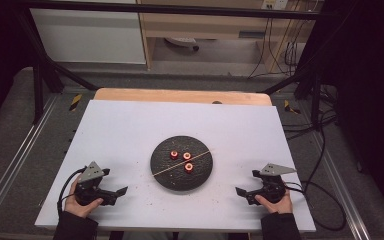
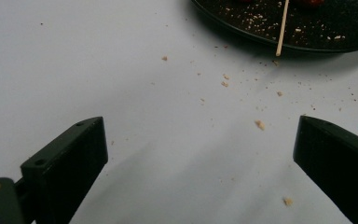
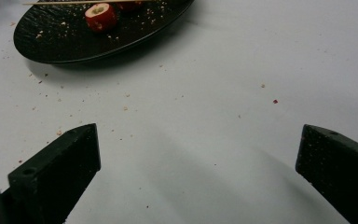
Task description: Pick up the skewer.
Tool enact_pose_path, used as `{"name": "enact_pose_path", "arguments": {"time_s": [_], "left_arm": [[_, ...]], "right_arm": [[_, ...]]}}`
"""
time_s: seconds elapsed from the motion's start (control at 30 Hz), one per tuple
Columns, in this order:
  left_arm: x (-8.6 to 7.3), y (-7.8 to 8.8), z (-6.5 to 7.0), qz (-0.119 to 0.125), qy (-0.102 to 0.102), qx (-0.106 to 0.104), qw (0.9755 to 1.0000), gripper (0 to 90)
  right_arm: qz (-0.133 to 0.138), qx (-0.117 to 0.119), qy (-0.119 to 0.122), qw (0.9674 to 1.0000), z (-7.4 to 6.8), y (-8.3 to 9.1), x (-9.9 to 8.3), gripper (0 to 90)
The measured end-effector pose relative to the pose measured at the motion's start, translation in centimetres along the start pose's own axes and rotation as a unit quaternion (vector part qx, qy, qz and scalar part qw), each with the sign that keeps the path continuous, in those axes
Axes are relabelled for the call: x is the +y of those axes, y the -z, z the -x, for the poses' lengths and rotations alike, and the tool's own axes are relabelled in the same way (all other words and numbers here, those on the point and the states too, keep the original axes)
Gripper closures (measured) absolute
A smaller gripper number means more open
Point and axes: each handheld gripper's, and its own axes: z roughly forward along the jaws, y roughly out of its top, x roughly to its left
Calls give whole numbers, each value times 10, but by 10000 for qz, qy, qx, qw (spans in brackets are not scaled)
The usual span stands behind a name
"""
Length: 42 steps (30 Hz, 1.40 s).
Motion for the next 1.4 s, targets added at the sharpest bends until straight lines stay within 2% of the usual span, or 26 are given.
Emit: {"name": "enact_pose_path", "arguments": {"time_s": [0.77,1.4], "left_arm": [[9,-1,9,-39,-71,-27,10000,28],[25,-9,22,-163,-209,-63,9996,28]], "right_arm": [[69,22,-58,10000,0,1,1,4],[72,-2,-70,9999,0,1,1,4]]}}
